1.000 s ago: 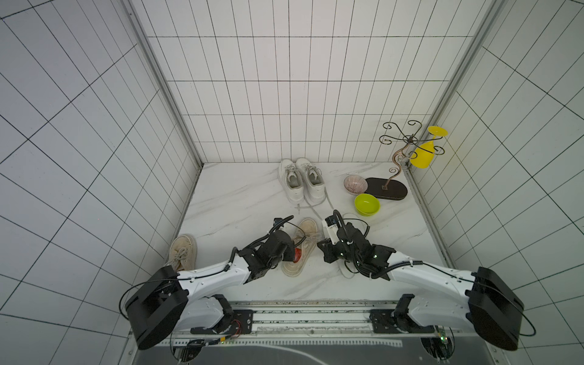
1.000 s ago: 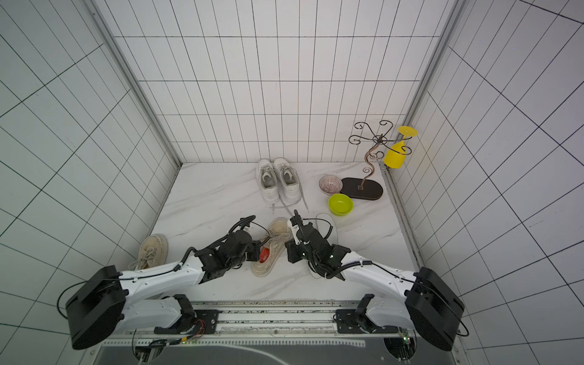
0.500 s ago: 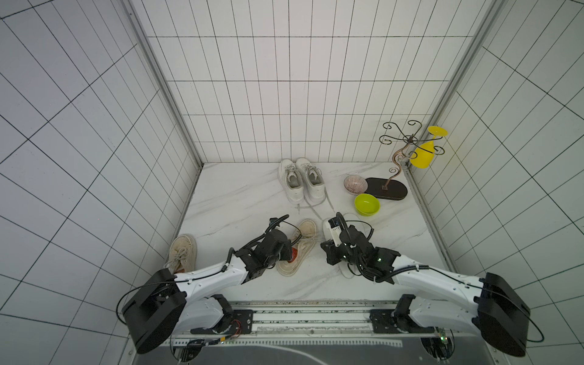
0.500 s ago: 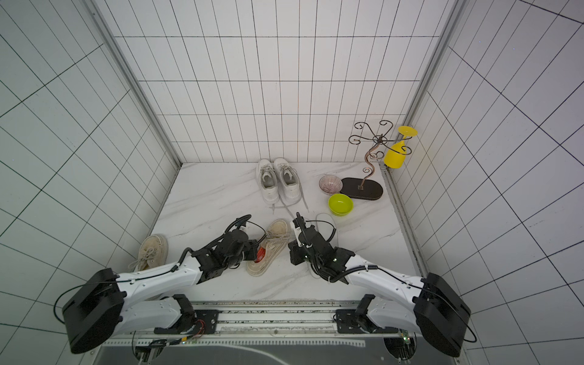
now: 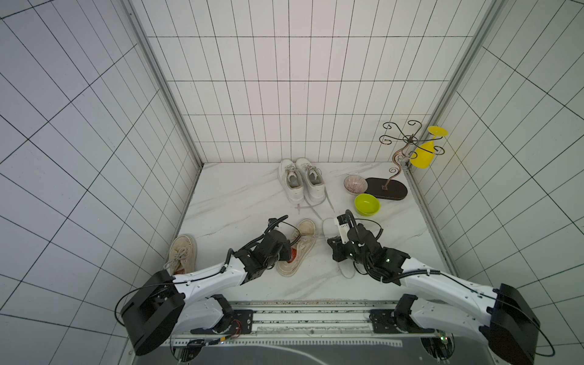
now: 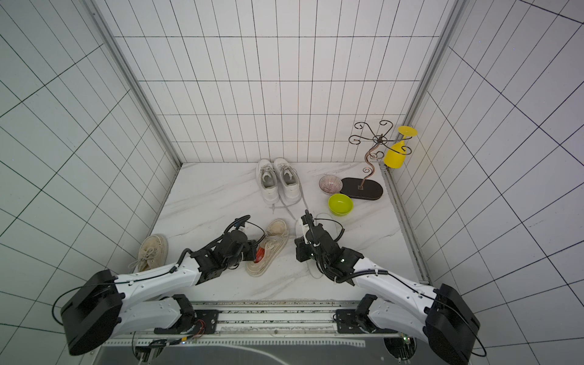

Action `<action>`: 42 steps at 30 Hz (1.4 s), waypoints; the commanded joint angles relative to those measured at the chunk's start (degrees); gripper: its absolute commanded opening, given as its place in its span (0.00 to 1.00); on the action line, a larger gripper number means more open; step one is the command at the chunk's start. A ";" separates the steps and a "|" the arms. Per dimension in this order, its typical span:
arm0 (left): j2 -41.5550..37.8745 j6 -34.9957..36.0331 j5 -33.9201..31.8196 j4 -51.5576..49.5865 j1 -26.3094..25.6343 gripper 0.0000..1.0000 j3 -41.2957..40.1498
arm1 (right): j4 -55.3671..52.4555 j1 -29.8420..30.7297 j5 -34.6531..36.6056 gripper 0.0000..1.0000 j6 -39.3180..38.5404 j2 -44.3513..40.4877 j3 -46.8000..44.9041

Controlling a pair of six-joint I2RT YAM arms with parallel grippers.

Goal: Remove the insole from the shoe
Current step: Untie the shoelace on the shoe.

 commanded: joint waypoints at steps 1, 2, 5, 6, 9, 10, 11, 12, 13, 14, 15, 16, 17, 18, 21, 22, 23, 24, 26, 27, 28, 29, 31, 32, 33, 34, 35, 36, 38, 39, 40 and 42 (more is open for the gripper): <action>-0.70 -1.15 -6.24 -1.24 1.61 0.00 -1.34 | -3.52 -3.03 5.65 0.00 0.26 -4.06 -1.82; -0.70 -1.21 -6.12 -1.24 1.79 0.00 -1.48 | -3.77 -3.51 5.76 0.00 0.24 -4.87 -1.88; -0.75 -1.10 -6.05 -1.37 2.41 0.00 -1.86 | -5.19 -5.30 6.76 0.00 -0.28 -8.15 -1.55; -0.87 -0.95 -6.02 -1.33 2.57 0.00 -1.96 | -5.87 -5.70 7.13 0.00 -0.41 -8.90 -1.32; -1.04 -0.63 -6.28 -1.42 2.82 0.00 -2.06 | -7.89 -7.10 8.97 0.00 -0.59 -10.33 -0.42; -0.97 -0.54 -6.28 -1.41 2.94 0.00 -2.07 | -8.36 -7.75 9.43 0.00 -0.61 -10.79 -0.24; -0.92 -0.49 -6.28 -1.37 3.10 0.00 -2.09 | -9.02 -8.35 10.16 0.00 -0.51 -11.34 -0.05; -0.88 -0.35 -6.30 -1.42 3.20 0.00 -2.13 | -9.52 -9.01 10.80 0.00 -0.42 -11.96 0.12; -0.83 -0.28 -6.32 -1.39 3.31 0.00 -2.20 | -9.90 -9.61 11.08 0.00 -0.29 -12.53 0.22; -0.71 -0.17 -6.28 -1.28 3.41 0.00 -2.23 | -10.10 -10.30 11.38 0.00 -0.20 -13.36 0.27; -0.71 -0.06 -6.31 -1.28 3.43 0.00 -2.32 | -10.20 -10.89 11.57 0.00 -0.11 -14.14 0.21; -0.70 0.02 -6.35 -1.23 3.55 0.00 -2.34 | -10.28 -11.25 11.59 0.00 -0.02 -14.74 0.23; -0.70 0.14 -6.29 -1.25 3.53 0.00 -2.41 | -10.37 -11.69 11.65 0.00 0.02 -15.25 0.23; -0.70 0.09 -6.53 -1.29 3.63 0.00 -2.49 | -10.46 -12.00 11.76 0.00 0.20 -15.66 0.18; -0.37 -0.31 -6.73 -1.70 3.92 0.00 -2.50 | -10.20 -12.34 10.63 0.00 0.31 -16.11 -0.12; -0.17 -0.24 -6.72 -1.61 3.88 0.00 -2.42 | -10.20 -12.42 10.66 0.00 0.65 -16.12 -0.20; 0.03 -0.26 -6.77 -1.60 3.96 0.00 -2.39 | -10.31 -12.35 10.92 0.00 1.05 -16.23 -0.32; 0.18 -0.31 -6.73 -1.54 4.02 0.00 -2.32 | -10.59 -12.44 11.50 0.00 1.29 -16.53 -0.31; 0.47 -0.20 -6.74 -1.59 4.13 0.00 -2.10 | -11.02 -12.66 12.78 0.00 1.12 -17.70 -0.06; 0.51 -0.23 -6.94 -1.58 4.22 0.00 -2.08 | -11.32 -12.76 13.52 0.00 1.12 -18.47 0.12; 0.55 -0.28 -7.14 -1.58 4.36 0.00 -2.10 | -11.47 -13.01 14.00 0.00 1.21 -19.18 0.30; 0.77 -0.26 -7.29 -1.50 4.42 0.00 -2.14 | -11.52 -13.17 14.13 0.00 1.23 -19.81 0.37; 1.53 0.11 -7.17 -1.60 4.83 0.00 -1.89 | -11.52 -13.44 14.09 0.00 0.97 -20.73 0.73; 1.97 0.25 -7.16 -1.99 5.05 0.00 -1.64 | -11.46 -13.47 13.65 0.00 0.56 -21.08 0.92; 2.27 0.38 -7.07 -2.02 5.09 0.00 -1.53 | -11.16 -13.50 12.27 0.00 -0.15 -21.12 1.09; 2.34 0.47 -7.07 -1.98 5.26 0.00 -1.60 | -10.69 -13.47 10.75 0.00 -0.73 -21.24 1.14; 2.37 0.52 -7.13 -1.90 5.18 0.00 -1.60 | -10.05 -13.49 9.04 0.00 -1.17 -21.30 1.04; 2.25 0.49 -7.07 -1.76 5.21 0.00 -1.70 | -9.18 -13.48 6.98 0.00 -1.80 -21.45 0.78; 2.27 0.47 -7.07 -1.71 5.22 0.00 -1.79 | -7.58 -13.53 3.99 0.00 -2.39 -21.86 -0.05; 2.20 0.53 -6.83 -1.76 5.28 0.00 -1.71 | -6.87 -13.56 2.59 0.00 -2.54 -22.06 -0.53; 2.13 0.64 -6.56 -1.68 5.26 0.00 -1.66 | -6.17 -13.55 1.12 0.00 -2.83 -22.16 -0.90; 1.75 0.56 -6.80 -1.82 5.25 0.00 -1.87 | -5.21 -13.48 -0.34 0.00 -2.09 -22.97 -1.34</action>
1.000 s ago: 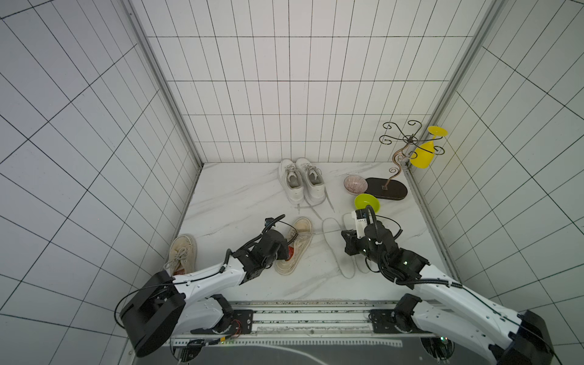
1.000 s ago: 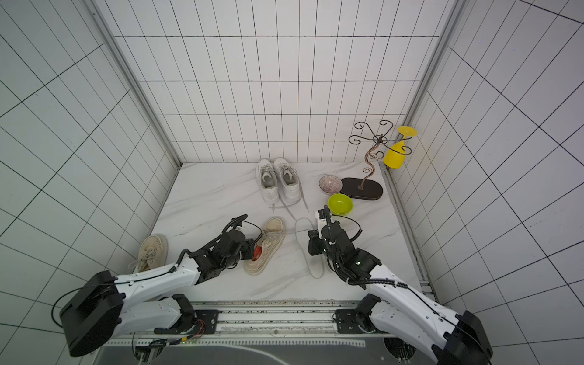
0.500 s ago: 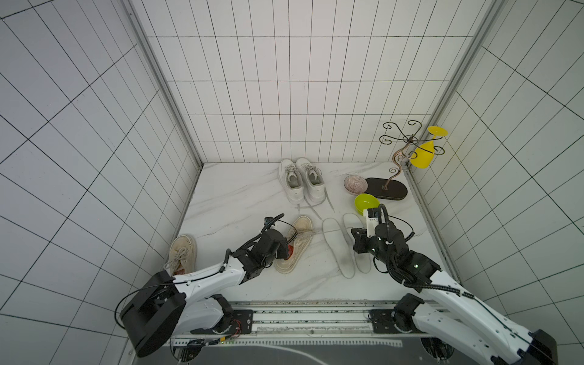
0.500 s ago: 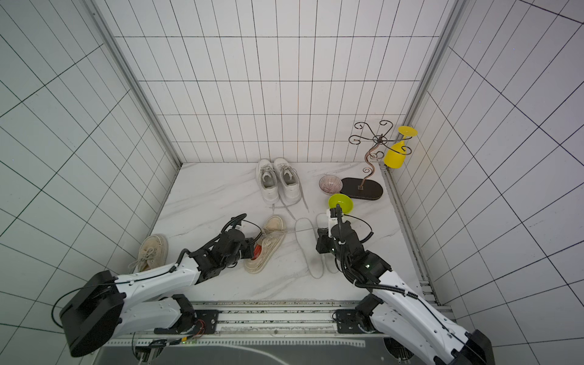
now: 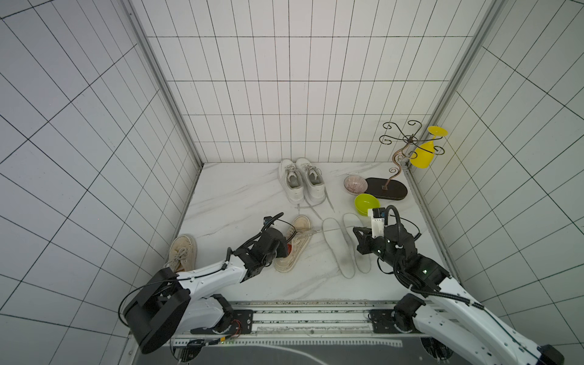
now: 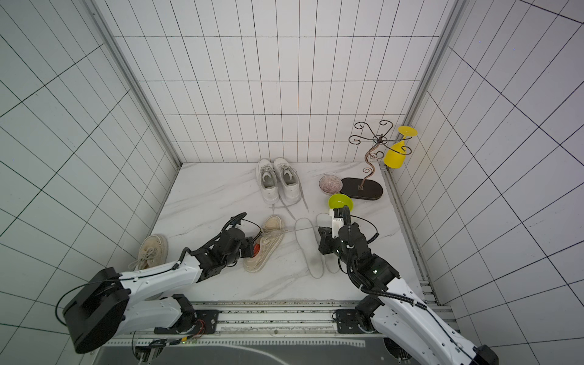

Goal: Remove the insole from the shoe
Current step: Untie the shoelace on the shoe.

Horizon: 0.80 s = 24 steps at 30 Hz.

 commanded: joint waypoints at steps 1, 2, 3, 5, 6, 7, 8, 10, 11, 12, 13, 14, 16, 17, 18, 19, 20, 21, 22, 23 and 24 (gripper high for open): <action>0.07 -0.12 -6.37 -4.62 1.63 0.00 -1.02 | 4.63 -1.48 1.37 0.00 0.28 -3.02 -1.52; 0.16 -0.12 -7.02 -5.03 1.63 0.00 -1.01 | 4.29 -1.52 3.56 0.00 0.58 -4.10 -1.49; 0.35 0.01 -7.39 -5.28 1.79 0.00 -1.02 | 3.09 -1.50 6.80 0.00 0.71 -5.08 -1.01; 0.51 -0.12 -7.22 -5.06 2.39 0.00 -1.46 | 0.59 -1.62 11.93 0.00 0.49 -6.31 0.05; 0.54 -0.07 -6.72 -4.60 2.85 0.00 -1.77 | -0.15 -1.75 13.32 0.00 -0.09 -6.80 0.51; 0.64 -0.12 -6.34 -4.38 3.15 0.00 -1.87 | -0.72 -1.84 14.02 0.00 -0.18 -7.07 0.95; 0.64 -0.12 -6.24 -4.38 3.30 0.00 -1.86 | -1.10 -1.90 14.17 0.00 -0.16 -7.20 1.14; 0.92 -0.12 -6.23 -4.38 3.61 0.00 -1.78 | -1.25 -1.96 12.80 0.00 -0.16 -7.04 1.27; 0.93 -0.02 -6.15 -4.38 3.73 0.00 -1.64 | -1.20 -1.94 12.09 0.00 -0.16 -6.91 1.15; 0.90 0.21 -5.87 -4.32 3.72 0.00 -1.55 | -0.74 -1.92 11.03 0.00 -0.28 -6.73 0.78; 0.80 0.68 -5.37 -3.93 3.73 0.00 -1.53 | 0.16 -1.97 9.20 0.00 -0.90 -6.45 0.17; 0.58 1.05 -4.84 -3.54 3.72 0.00 -1.55 | 0.93 -1.94 7.12 0.00 -1.41 -5.94 -0.34; -0.15 1.75 -3.90 -2.97 3.69 0.00 -1.53 | 2.62 -1.96 1.19 0.00 -1.82 -3.73 -1.32; -0.57 2.48 -3.10 -2.48 3.73 0.00 -1.51 | 3.65 -1.92 -1.83 0.00 -1.84 -2.63 -1.87; -1.10 3.29 -2.09 -1.86 3.66 0.00 -1.51 | 5.23 -1.92 -5.40 0.00 -2.04 -1.21 -2.76; -1.47 3.83 -1.21 -1.62 3.59 0.00 -1.32 | 6.21 -1.83 -8.06 0.00 -1.97 0.18 -3.43; -1.80 4.36 -0.73 -1.37 3.46 0.00 -1.16 | 7.04 -1.74 -9.55 0.00 -1.92 1.45 -4.04; -2.14 4.96 0.18 -0.93 3.35 0.00 -1.05 | 7.62 -1.50 -10.60 0.00 -1.85 2.85 -4.51; -2.38 5.41 0.83 -0.67 3.18 0.00 -0.84 | 8.23 -1.03 -11.24 0.00 -1.98 4.26 -4.95; -2.59 5.71 1.42 -0.34 2.95 0.00 -0.77 | 8.60 -0.45 -11.65 0.00 -2.36 5.45 -5.05; -2.65 6.23 2.07 0.34 2.47 0.00 -0.68 | 8.88 0.50 -12.09 0.06 -2.84 6.98 -4.80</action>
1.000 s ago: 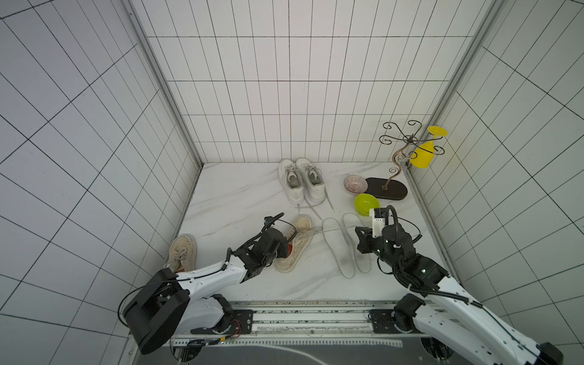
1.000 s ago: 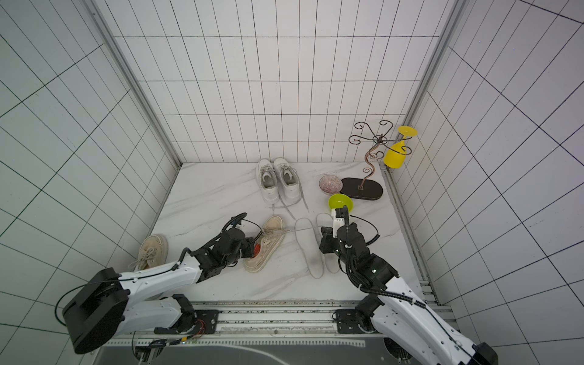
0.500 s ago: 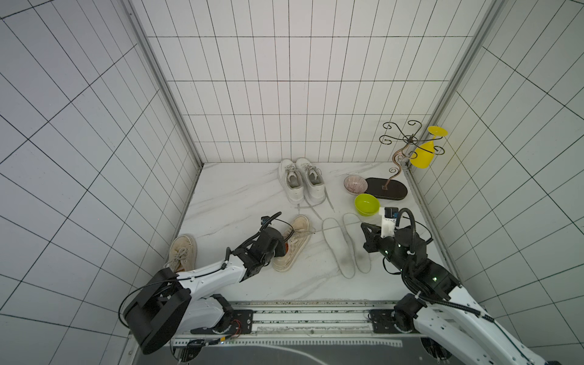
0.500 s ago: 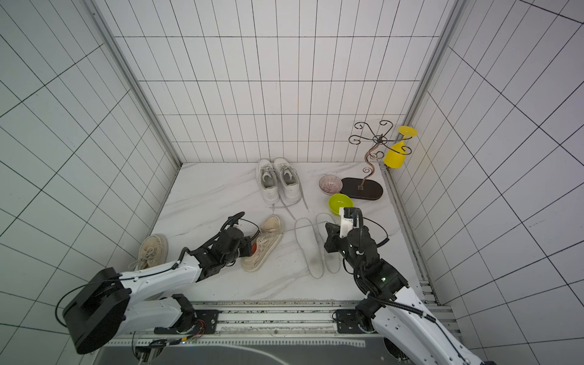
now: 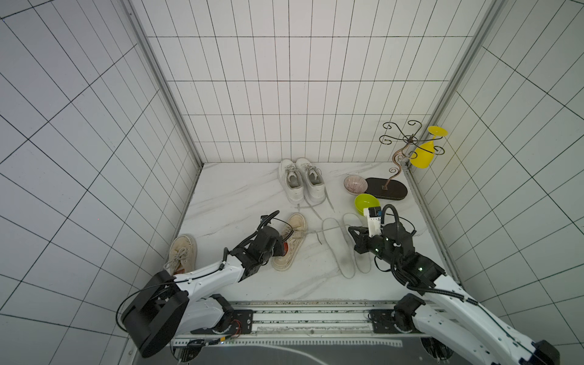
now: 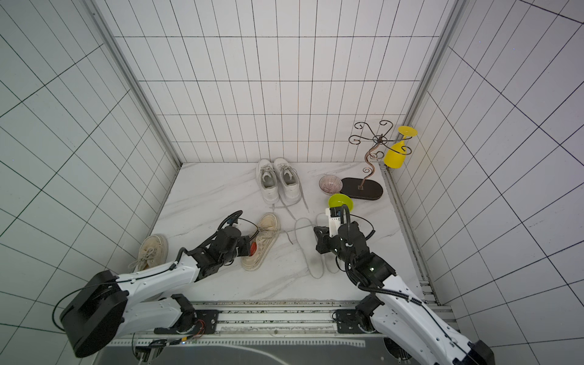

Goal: Remove the insole from the shoe
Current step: Untie the shoelace on the shoe.

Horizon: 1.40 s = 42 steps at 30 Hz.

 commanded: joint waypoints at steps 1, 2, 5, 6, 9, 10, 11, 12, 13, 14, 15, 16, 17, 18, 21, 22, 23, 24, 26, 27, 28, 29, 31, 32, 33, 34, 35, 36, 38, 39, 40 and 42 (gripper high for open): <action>-1.23 2.70 1.36 1.33 -1.02 0.00 -0.02 | 3.24 2.41 -4.60 0.13 -1.78 3.52 -2.29; -1.40 2.94 1.25 1.54 -1.78 0.00 0.21 | 3.20 3.71 -3.76 0.23 -2.00 4.62 -1.78; -1.66 2.89 0.08 1.64 -4.43 0.00 1.12 | 2.13 7.43 2.63 0.54 -1.56 6.98 -0.06; -1.88 2.88 -0.35 1.64 -5.25 0.00 1.38 | 2.00 8.02 4.39 0.60 -1.51 7.41 0.39; -2.33 2.31 -1.59 1.46 -7.39 0.00 2.18 | 2.06 8.94 7.26 0.72 -1.52 9.14 1.44; -2.46 1.91 -1.53 1.58 -8.03 0.00 2.35 | 3.09 9.07 6.75 0.74 -1.68 10.03 1.33; -2.62 1.83 -1.48 1.86 -8.59 0.00 2.45 | 3.82 9.34 6.00 0.74 -1.68 11.21 1.38; -2.74 1.82 -1.38 2.11 -9.30 0.00 2.63 | 4.96 9.69 5.21 0.74 -1.70 12.70 1.40; -2.82 1.90 -1.41 2.45 -10.17 0.00 2.80 | 6.05 10.23 4.38 0.74 -1.69 14.13 1.40; -2.84 2.03 -1.40 2.87 -10.93 0.00 2.89 | 7.20 10.71 4.12 0.74 -1.68 15.45 1.40; -2.73 2.31 -1.16 3.65 -11.90 0.00 2.94 | 8.67 11.05 3.74 0.74 -1.82 16.89 1.49; -2.49 2.59 -1.01 4.19 -12.86 0.00 2.90 | 10.05 11.13 3.05 0.73 -1.95 18.50 1.61; -2.31 2.84 -1.01 4.55 -13.62 0.00 3.00 | 10.74 11.20 2.71 0.73 -2.10 19.96 2.05; -2.17 3.19 -0.83 5.13 -14.41 0.00 3.08 | 11.40 11.24 2.68 0.73 -2.29 21.40 2.63; -1.85 4.16 -0.18 6.53 -16.29 0.00 3.12 | 12.90 11.22 2.36 0.73 -3.11 24.25 3.84; -1.79 4.54 0.24 6.80 -16.72 0.00 3.16 | 13.62 11.22 2.38 0.73 -3.42 24.90 4.02; -1.69 4.77 0.52 6.98 -16.99 0.00 3.16 | 14.02 11.22 2.42 0.73 -3.65 25.49 4.16; -1.70 4.95 0.58 7.07 -17.20 0.00 3.25 | 14.03 11.23 2.43 0.73 -4.00 26.32 4.47; -1.83 5.05 0.82 7.11 -17.34 0.00 3.25 | 13.77 11.22 2.38 0.73 -4.23 27.78 5.06; -1.93 5.28 0.94 7.04 -17.32 0.00 3.25 | 14.05 11.30 1.90 0.73 -4.39 28.28 4.96; -2.02 5.42 1.08 7.06 -17.38 0.00 3.33 | 14.42 11.44 1.49 0.72 -4.41 28.64 4.69; -2.18 5.52 1.10 7.03 -17.40 0.00 3.39 | 14.81 11.56 1.18 0.72 -4.41 28.85 4.44; -2.22 5.57 1.16 6.93 -17.40 0.00 3.34 | 15.23 12.16 0.66 0.72 -4.58 29.26 3.99; -2.20 5.62 1.23 7.03 -17.40 0.00 3.34 | 15.06 12.49 1.11 0.72 -4.54 29.44 3.99; -2.11 5.68 1.45 7.07 -17.40 0.00 3.34 | 15.09 12.78 1.44 0.72 -4.57 29.57 3.79; -2.07 5.79 1.48 7.00 -17.40 0.00 3.35 | 15.11 12.93 1.85 0.72 -4.58 29.73 3.61; -2.03 5.79 1.65 7.11 -17.40 0.00 3.34 | 15.22 13.14 2.50 0.72 -4.51 29.95 3.45; -1.99 5.82 1.83 7.28 -17.40 0.00 3.25 | 15.52 13.24 3.24 0.72 -4.50 30.38 3.36; -2.07 5.88 2.13 7.45 -17.40 0.00 3.18 | 15.09 13.37 5.68 0.72 -3.96 32.01 4.04; -2.09 5.92 2.21 7.52 -17.40 0.00 3.16 | 14.84 13.55 7.36 0.72 -3.63 33.09 4.57; -2.29 6.03 2.37 7.61 -17.40 0.00 3.17 | 14.70 13.60 8.97 0.72 -3.30 34.16 5.18; -2.84 6.10 2.76 7.60 -17.50 0.00 3.16 | 14.99 13.81 11.08 0.71 -3.53 35.89 6.15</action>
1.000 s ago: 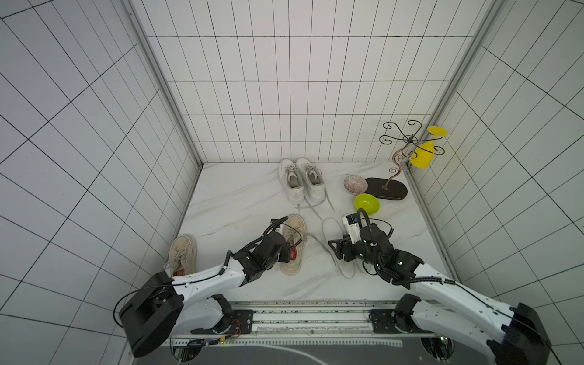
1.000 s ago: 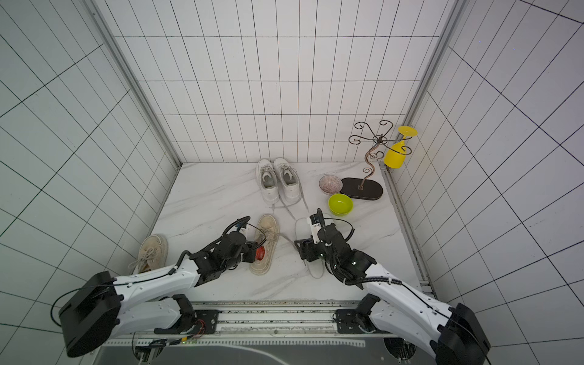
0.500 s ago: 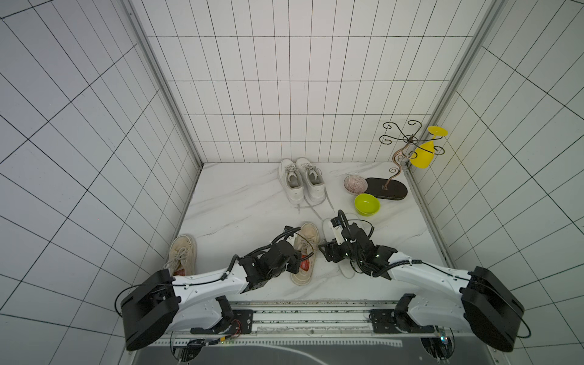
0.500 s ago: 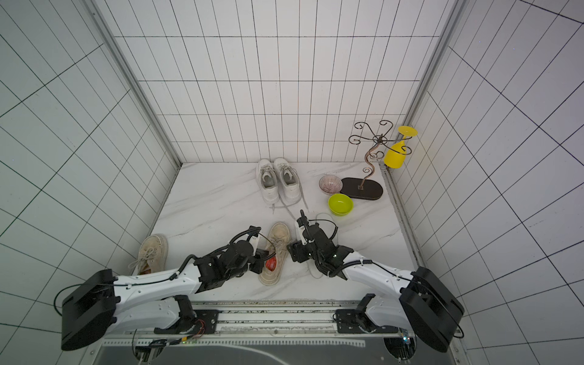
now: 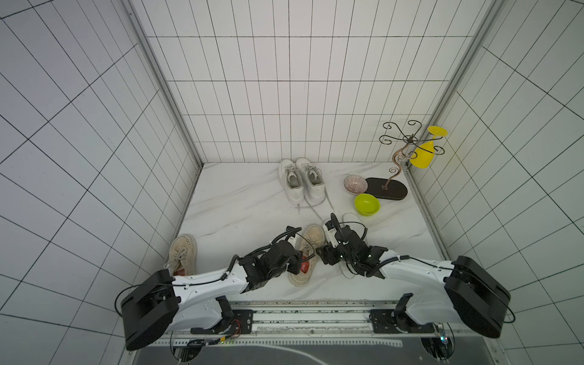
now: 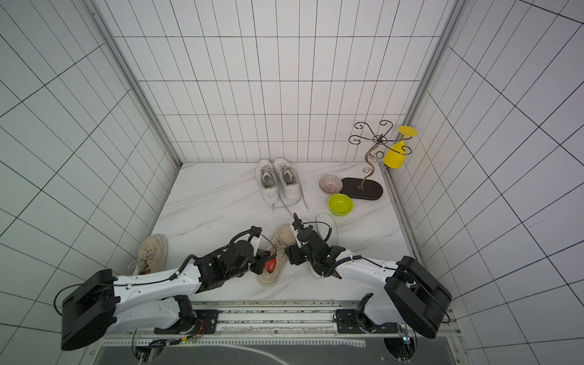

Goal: Remove the insole from the shoe
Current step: Untie the shoelace on the shoe.

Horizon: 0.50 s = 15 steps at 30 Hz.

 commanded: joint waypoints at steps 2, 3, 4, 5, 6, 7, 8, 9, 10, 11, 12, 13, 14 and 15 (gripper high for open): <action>-1.96 1.06 0.73 5.03 -0.22 0.00 2.11 | 0.07 0.97 8.16 0.71 0.10 3.27 7.19; -2.16 1.06 0.81 4.99 -0.22 0.00 2.03 | 0.51 1.17 9.51 0.71 -0.07 3.81 7.63; -2.21 0.94 0.86 4.90 -0.23 0.00 1.96 | 0.93 1.32 10.95 0.71 -0.10 4.18 8.04; -2.25 0.96 0.83 4.86 -0.24 0.00 1.87 | 1.12 1.40 12.50 0.70 0.16 4.50 8.45; -2.25 0.94 0.85 4.83 -0.22 0.00 1.72 | 1.41 1.47 14.39 0.69 0.56 4.83 8.78; -2.32 0.85 0.83 4.79 -0.23 0.00 1.55 | 1.81 1.43 16.50 0.67 0.83 5.27 9.02; -2.46 0.66 0.81 4.81 -0.24 0.00 1.43 | 1.83 1.45 18.63 0.65 1.25 5.66 9.36; -2.66 0.53 0.74 4.82 -0.22 0.00 1.25 | 1.22 1.43 21.07 0.63 1.86 6.37 10.01; -2.92 0.33 0.77 4.82 -0.23 0.00 1.02 | 0.97 1.43 23.06 0.62 2.02 6.95 10.48; -3.24 0.26 0.68 4.82 -0.22 0.00 0.81 | 1.33 1.43 24.00 0.61 1.96 7.43 10.73; -3.38 0.14 0.72 4.81 -0.22 0.00 0.64 | 1.84 1.43 23.99 0.61 1.65 7.85 10.97; -3.56 0.11 0.85 4.73 -0.22 0.00 0.51 | 2.77 1.43 23.03 0.61 1.07 8.21 11.13; -3.74 0.13 0.98 4.73 -0.23 0.00 0.36 | 3.42 1.43 21.96 0.61 0.89 8.56 11.40; -3.92 0.17 1.05 4.76 -0.22 0.00 0.27 | 3.87 1.43 21.10 0.63 1.05 8.77 11.74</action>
